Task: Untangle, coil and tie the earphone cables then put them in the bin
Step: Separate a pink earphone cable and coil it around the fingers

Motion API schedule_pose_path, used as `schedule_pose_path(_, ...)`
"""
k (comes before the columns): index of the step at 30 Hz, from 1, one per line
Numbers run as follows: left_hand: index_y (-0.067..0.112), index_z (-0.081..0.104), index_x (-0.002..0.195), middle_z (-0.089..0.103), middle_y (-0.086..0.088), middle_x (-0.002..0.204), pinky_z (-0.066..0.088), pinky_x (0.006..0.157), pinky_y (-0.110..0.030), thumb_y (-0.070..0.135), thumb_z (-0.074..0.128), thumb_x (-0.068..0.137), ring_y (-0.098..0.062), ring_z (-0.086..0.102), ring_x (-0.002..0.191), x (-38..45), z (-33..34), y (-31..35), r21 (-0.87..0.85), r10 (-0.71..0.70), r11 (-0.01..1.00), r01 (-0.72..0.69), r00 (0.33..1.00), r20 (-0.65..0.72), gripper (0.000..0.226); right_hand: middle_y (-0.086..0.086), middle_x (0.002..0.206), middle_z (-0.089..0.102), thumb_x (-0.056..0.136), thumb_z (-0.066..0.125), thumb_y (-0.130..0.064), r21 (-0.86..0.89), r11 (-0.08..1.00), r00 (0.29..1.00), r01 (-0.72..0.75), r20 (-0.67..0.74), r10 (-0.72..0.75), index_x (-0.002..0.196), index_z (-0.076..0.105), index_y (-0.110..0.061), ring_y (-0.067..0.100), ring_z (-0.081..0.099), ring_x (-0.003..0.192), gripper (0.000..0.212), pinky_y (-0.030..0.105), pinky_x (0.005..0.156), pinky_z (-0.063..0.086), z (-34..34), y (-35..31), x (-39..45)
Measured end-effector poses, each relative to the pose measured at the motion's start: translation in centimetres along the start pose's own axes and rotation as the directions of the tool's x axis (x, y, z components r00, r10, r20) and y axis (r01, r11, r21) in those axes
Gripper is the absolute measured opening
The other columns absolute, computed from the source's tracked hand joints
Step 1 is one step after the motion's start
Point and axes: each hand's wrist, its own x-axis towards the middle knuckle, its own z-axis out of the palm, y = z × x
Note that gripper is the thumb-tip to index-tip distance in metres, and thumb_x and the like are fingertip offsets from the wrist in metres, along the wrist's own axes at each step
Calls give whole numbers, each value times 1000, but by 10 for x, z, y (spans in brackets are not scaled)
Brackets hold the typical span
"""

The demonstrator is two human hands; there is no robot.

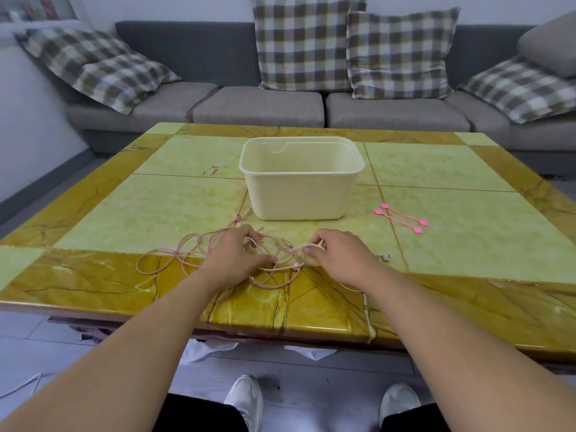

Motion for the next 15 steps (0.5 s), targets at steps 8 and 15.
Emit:
schedule_pose_path(8,26,57,92,66,-1,122,39,68,-32,39,69,90,-18,61,94,5,0,-2,10,-42,999,44,990,-137,17,-11,113,72,110,38,-33,691,702,921,173,-366,133,110,71,-25,5,66,108,34,30,98,51,-27,-14,-9)
schedule_pose_path(15,19,62,89,67,-4,98,48,81,-40,58,46,98,-29,60,94,10,-4,-10,41,-123,990,134,973,-196,43,-1,57,43,111,38,-31,954,-45,854,296,-244,459,93,58,-13,15,48,49,32,36,60,48,-69,4,-16)
